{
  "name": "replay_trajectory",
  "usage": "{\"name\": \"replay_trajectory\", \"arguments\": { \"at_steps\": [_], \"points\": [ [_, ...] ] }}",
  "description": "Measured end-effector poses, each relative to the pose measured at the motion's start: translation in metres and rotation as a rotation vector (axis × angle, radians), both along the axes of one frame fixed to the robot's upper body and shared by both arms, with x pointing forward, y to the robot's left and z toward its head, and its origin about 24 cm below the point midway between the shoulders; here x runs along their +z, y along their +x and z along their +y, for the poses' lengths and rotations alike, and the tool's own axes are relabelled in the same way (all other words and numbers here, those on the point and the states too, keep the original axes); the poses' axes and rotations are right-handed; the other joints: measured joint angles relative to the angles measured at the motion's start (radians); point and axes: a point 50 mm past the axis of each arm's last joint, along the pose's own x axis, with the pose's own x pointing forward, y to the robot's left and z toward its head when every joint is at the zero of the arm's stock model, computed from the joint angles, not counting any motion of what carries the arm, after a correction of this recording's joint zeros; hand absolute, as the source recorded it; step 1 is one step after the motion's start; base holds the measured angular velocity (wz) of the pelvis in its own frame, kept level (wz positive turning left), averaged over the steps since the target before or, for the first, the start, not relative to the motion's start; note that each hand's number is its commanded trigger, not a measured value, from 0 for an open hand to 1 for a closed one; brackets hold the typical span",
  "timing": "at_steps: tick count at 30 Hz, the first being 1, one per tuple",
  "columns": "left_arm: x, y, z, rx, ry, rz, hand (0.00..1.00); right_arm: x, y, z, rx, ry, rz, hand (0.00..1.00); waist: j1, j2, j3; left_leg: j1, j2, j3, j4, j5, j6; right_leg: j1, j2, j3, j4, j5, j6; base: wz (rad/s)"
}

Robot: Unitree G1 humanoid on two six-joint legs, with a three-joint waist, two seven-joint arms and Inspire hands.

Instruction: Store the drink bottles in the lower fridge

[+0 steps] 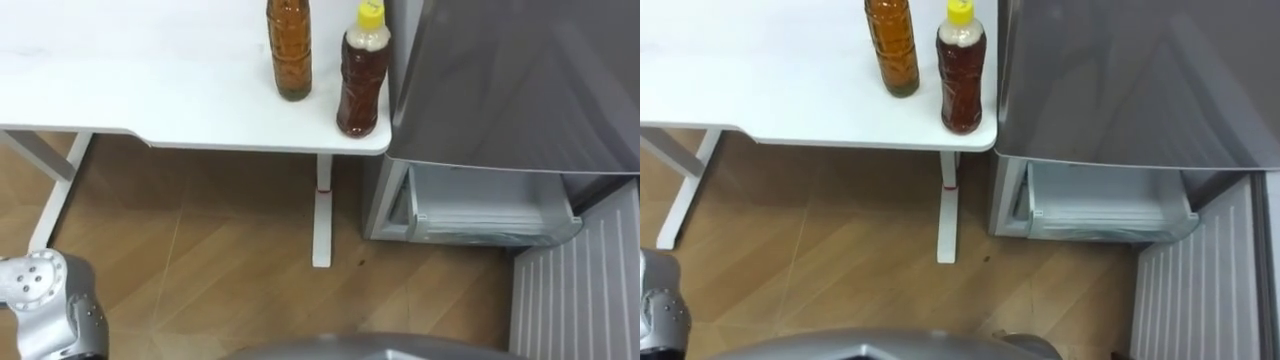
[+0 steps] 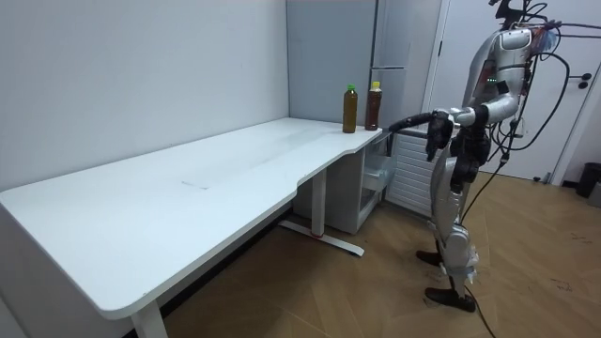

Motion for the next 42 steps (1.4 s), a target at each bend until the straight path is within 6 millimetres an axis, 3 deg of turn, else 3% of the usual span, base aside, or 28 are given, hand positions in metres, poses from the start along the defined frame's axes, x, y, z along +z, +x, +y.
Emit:
{"name": "replay_trajectory", "arguments": {
  "at_steps": [7,12,14,23,29,33,42],
  "points": [
    [0.059,0.016,-0.024,-0.235,0.206,-0.179,0.0,0.0,-0.003,-0.001,0.002,0.031,0.009,0.0,-0.002,0.0,0.0024,0.002,0.0,-0.007,0.002,0.0,0.0,0.013,-0.002,-0.01,-0.011,0.0,0.001,0.03],
    [0.08,0.032,-0.04,-0.438,0.265,-0.25,0.0,0.0,0.008,-0.003,0.023,0.04,-0.011,0.0,-0.031,0.003,0.0188,0.003,-0.001,-0.013,0.002,0.001,0.001,0.017,-0.004,-0.016,-0.018,0.0,0.003,0.03],
    [0.087,0.039,-0.05,-0.527,0.267,-0.293,0.0,0.0,0.01,-0.003,0.022,0.055,-0.013,0.0,-0.036,0.0,0.02,-0.001,-0.001,-0.014,0.002,0.001,0.002,0.016,-0.004,-0.02,-0.022,0.0,0.003,0.06],
    [0.089,0.062,-0.099,-0.989,0.302,-0.255,0.0,0.001,0.023,-0.002,0.088,0.067,-0.024,0.0,-0.069,-0.006,0.0193,-0.016,-0.003,-0.022,0.001,0.002,0.003,0.014,-0.003,-0.023,-0.038,0.006,0.007,0.02],
    [0.117,0.075,-0.13,-1.263,0.441,-0.317,0.0,0.001,0.026,-0.003,0.108,0.091,-0.016,0.0,-0.084,-0.006,0.019,-0.011,-0.002,-0.022,0.0,0.002,0.003,0.025,-0.002,-0.021,-0.05,0.007,0.008,-0.02],
    [0.125,0.079,-0.138,-1.357,0.489,-0.324,0.0,0.001,0.028,-0.003,0.112,0.092,-0.023,0.0,-0.11,-0.002,0.0181,-0.004,0.0,-0.02,0.0,0.002,0.003,0.035,0.0,-0.023,-0.053,0.007,0.008,0.0],
    [0.123,0.081,-0.145,-1.483,0.515,-0.291,0.0,0.001,0.03,-0.003,0.117,0.09,-0.032,0.0,-0.131,-0.001,0.0191,-0.007,0.001,0.007,0.001,0.002,0.003,0.03,0.0,-0.022,-0.053,0.007,0.008,-0.01]
  ]
}}
